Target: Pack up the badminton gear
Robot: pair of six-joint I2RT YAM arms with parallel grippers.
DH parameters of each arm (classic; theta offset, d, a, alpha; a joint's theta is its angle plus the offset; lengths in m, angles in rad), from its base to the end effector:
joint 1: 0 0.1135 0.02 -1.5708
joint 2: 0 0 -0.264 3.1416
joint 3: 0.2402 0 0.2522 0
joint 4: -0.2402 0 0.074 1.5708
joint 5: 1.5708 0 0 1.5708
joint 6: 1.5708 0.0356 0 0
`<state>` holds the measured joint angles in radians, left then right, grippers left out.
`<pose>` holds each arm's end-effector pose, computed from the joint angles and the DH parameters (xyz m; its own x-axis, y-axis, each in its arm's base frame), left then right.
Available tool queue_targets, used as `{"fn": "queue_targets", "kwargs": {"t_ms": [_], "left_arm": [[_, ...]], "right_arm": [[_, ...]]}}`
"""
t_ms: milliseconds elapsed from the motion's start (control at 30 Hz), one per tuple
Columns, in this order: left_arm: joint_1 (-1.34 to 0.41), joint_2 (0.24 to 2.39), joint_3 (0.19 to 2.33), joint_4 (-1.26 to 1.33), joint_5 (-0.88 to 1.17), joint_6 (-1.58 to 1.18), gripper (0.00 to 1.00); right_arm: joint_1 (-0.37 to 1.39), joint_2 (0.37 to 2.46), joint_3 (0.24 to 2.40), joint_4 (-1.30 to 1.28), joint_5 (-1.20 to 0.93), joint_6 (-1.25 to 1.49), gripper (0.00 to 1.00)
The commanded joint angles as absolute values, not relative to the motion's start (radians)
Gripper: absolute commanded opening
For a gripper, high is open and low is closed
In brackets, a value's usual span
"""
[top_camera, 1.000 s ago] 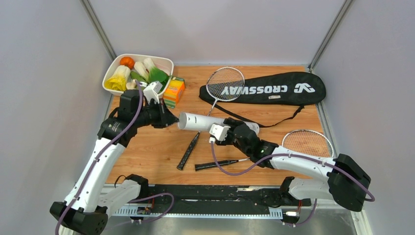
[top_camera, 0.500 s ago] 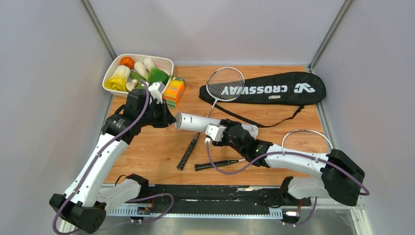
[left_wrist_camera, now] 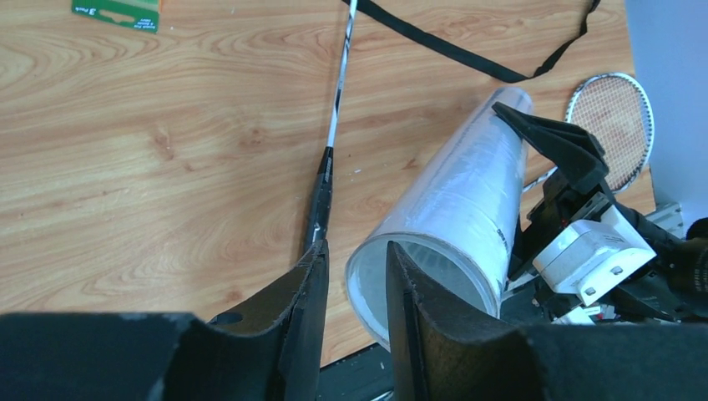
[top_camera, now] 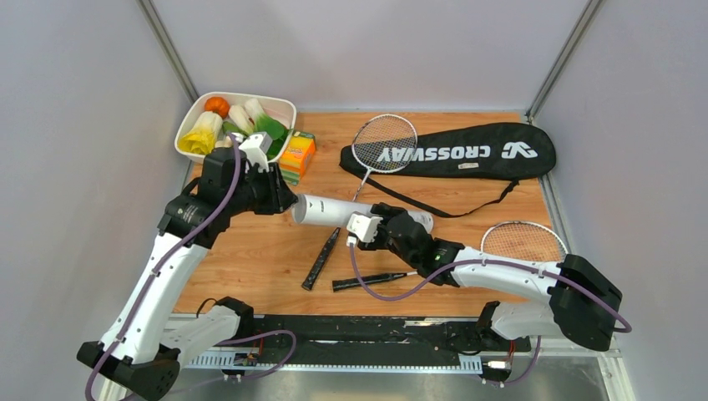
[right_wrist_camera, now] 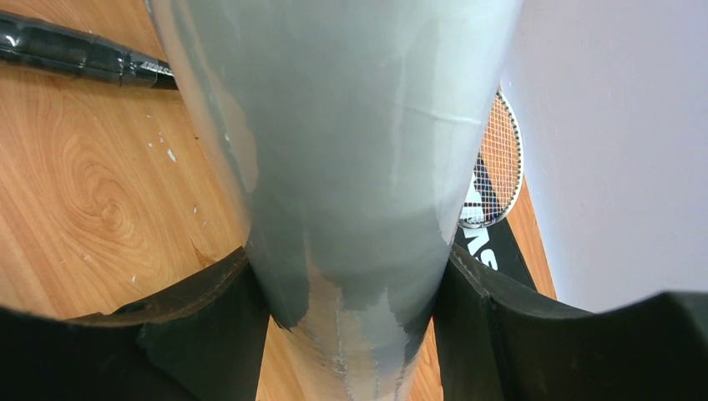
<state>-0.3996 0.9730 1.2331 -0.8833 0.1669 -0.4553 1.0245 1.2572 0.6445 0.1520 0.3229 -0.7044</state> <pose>0.1647 -0.0760 0.3890 -0.7062 -0.1724 -0.6867 0.2198 0.8686 -0.4441 0.1499 0.2248 0.2249 0.2531 -0.7658 -0.5912 -0.6545 0.3145 -0.6876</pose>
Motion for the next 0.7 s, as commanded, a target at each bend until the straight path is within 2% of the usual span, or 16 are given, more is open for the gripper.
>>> {"fn": "queue_targets", "kwargs": {"t_ms": [0,100,300,667], "left_arm": [[-0.406,0.95,1.294,-0.902,0.195,-0.447,0.39],[-0.406,0.947,1.3,-0.905,0.212,-0.451,0.38],[-0.406,0.933,1.271,-0.864,0.32,-0.483,0.29],[-0.406,0.941,1.163,-0.788,0.359,-0.501,0.28]], "right_arm": [[1.031,1.246,0.699,0.25,0.311,-0.693,0.6],[1.032,1.247,0.702,0.251,0.31,-0.692,0.6],[1.032,1.264,0.713,0.25,0.307,-0.69,0.6],[1.036,1.283,0.749,0.242,0.295,-0.696,0.59]]}}
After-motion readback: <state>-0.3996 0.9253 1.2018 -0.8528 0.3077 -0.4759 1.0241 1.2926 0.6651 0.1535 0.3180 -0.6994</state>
